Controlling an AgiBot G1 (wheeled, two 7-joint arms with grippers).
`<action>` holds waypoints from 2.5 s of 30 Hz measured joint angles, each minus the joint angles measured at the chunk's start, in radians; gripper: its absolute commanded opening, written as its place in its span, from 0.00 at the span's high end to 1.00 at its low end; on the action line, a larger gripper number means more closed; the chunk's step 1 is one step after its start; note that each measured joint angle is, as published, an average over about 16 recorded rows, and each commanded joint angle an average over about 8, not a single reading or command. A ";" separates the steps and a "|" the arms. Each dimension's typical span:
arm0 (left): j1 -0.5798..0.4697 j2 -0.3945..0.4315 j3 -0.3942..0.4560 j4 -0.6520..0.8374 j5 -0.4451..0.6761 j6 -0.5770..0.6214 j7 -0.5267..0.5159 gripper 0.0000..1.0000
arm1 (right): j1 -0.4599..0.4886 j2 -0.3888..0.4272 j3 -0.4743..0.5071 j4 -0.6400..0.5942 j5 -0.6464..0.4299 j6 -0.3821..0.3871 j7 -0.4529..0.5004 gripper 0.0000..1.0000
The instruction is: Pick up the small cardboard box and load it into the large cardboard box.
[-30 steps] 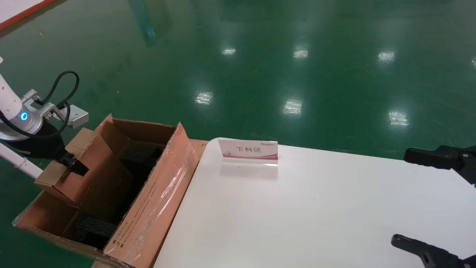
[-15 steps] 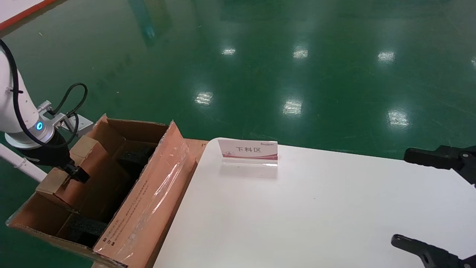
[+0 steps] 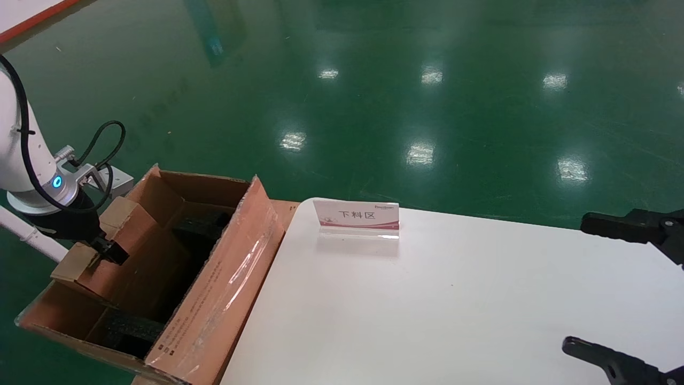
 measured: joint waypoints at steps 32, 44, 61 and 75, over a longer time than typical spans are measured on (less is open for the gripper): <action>-0.096 -0.066 -0.044 -0.092 -0.029 -0.038 0.067 0.00 | 0.000 0.000 0.000 0.000 0.000 0.000 0.000 0.00; -0.331 -0.280 -0.160 -0.382 -0.134 -0.078 0.247 0.00 | 0.001 0.000 -0.001 -0.001 0.000 0.000 -0.001 0.00; -0.360 -0.403 -0.339 -0.544 -0.298 0.005 0.460 0.00 | 0.001 0.000 -0.001 -0.001 0.000 0.000 -0.001 0.00; -0.029 -0.349 -0.743 -0.551 -0.377 0.092 0.620 0.00 | 0.001 0.000 -0.002 -0.002 0.000 0.000 -0.001 0.00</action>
